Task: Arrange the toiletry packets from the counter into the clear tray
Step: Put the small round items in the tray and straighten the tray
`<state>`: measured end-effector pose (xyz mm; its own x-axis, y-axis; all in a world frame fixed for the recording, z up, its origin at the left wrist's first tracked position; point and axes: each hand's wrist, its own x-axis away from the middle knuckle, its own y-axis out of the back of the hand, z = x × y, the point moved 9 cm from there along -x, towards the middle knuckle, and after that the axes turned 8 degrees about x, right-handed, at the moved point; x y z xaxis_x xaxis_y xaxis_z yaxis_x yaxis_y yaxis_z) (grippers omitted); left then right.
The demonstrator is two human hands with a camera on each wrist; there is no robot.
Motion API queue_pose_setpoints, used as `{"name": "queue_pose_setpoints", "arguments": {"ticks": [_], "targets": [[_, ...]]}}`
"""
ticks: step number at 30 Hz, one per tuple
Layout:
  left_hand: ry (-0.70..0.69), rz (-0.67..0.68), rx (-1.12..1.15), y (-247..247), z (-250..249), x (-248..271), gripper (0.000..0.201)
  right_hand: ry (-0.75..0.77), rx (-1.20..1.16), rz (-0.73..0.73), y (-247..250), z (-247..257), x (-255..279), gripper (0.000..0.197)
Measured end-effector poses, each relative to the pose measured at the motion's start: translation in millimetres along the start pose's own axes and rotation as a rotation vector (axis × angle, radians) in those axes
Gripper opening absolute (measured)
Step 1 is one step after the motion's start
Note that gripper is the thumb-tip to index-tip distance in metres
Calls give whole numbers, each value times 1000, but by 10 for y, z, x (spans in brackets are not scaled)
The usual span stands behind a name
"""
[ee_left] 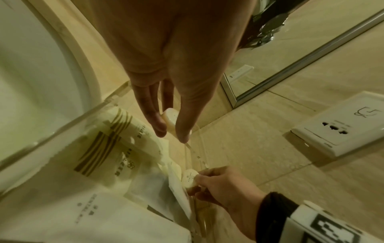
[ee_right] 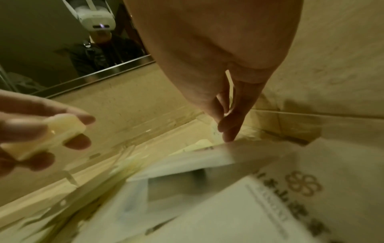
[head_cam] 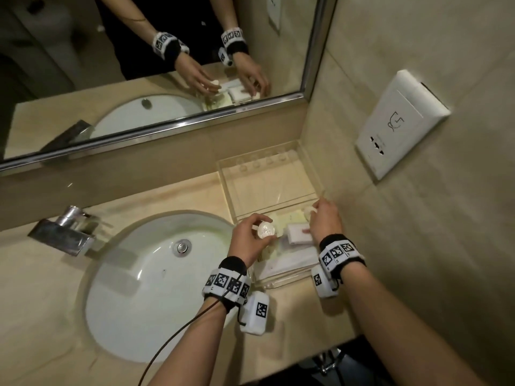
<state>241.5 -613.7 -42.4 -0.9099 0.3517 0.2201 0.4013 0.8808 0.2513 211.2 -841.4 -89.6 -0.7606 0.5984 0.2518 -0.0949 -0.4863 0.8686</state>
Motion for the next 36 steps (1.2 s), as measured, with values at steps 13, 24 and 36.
{"name": "queue_pose_setpoints", "arguments": {"ticks": [13,24,36], "targets": [[33,-12,13,-74,7,-69,42,24,110,38,-79,-14,25,48],[9,6,-42,-222,-47,-193,38,76,62,28,-100,-59,-29,44],[-61,112,-103,-438,-208,-339,39,108,-456,104,46,149,161,21]]}}
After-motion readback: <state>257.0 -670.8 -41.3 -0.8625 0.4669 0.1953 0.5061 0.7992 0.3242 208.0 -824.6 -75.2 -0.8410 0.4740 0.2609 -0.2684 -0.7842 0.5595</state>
